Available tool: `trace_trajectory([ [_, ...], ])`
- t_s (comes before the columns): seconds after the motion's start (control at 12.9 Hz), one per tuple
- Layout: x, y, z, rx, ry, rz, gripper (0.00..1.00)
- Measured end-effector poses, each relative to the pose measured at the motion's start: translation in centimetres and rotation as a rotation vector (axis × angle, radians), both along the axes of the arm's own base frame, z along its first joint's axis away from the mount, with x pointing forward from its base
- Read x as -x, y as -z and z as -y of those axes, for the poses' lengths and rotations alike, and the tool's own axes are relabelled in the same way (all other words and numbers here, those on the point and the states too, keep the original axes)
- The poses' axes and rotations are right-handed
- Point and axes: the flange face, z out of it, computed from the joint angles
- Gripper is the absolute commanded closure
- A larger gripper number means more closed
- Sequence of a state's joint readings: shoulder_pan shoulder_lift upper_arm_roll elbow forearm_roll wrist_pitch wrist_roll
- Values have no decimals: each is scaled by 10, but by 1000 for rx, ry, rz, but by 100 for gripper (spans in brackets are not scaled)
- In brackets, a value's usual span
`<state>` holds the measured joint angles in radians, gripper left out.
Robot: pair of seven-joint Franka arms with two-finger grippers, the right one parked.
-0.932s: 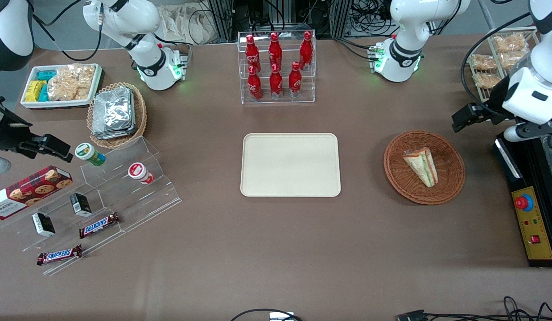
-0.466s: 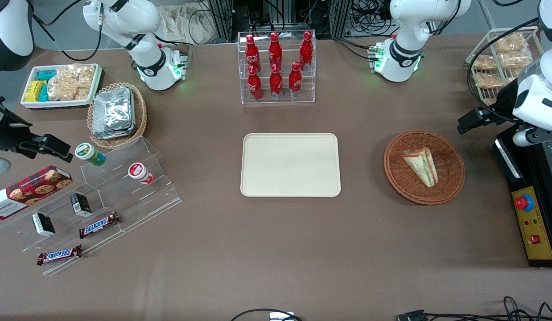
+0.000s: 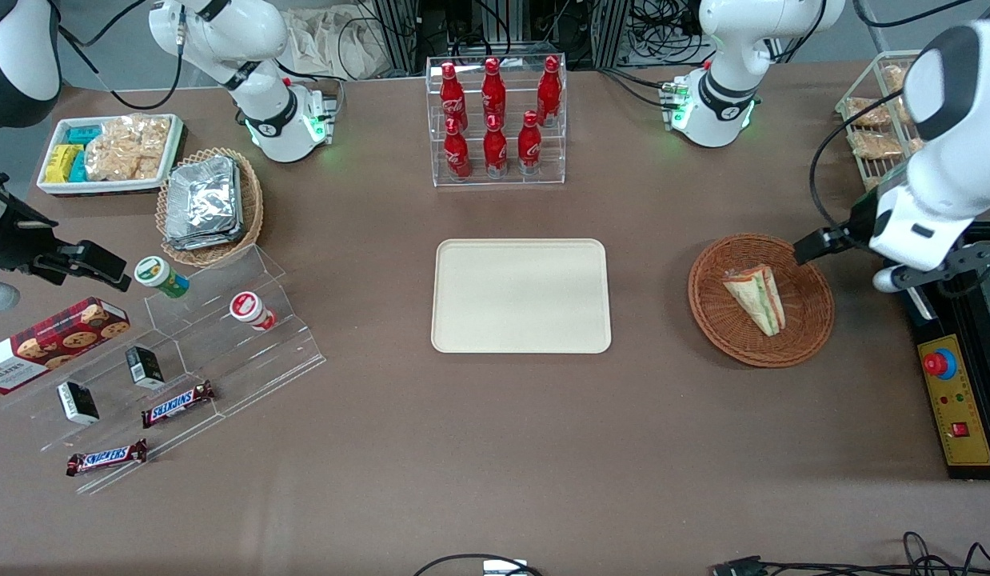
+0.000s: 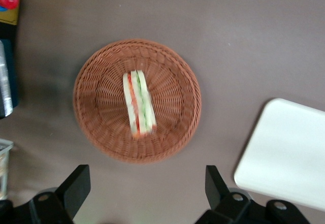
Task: Place sandwich from basket to tray
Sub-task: 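Move the left gripper over the wrapped sandwich and lower it into the basket, then close the left gripper on the wrapped sandwich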
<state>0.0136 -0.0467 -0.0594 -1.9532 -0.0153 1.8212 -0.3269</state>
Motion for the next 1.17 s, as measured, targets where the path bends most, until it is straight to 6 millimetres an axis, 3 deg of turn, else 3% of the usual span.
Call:
trace_trajectory([
  [0.23, 18, 99, -20, -4, -36, 77, 0],
  [0.47, 49, 181, -21, -3, -38, 130, 0],
  [0.62, 66, 220, -21, -2, -37, 111, 1],
  [0.85, 69, 247, -19, 0, -35, 78, 3],
  [0.93, 69, 251, -19, 0, -34, 72, 37],
  [1.01, 69, 253, -19, 1, -33, 69, 99],
  [1.17, 69, 254, -18, 1, -31, 70, 100],
])
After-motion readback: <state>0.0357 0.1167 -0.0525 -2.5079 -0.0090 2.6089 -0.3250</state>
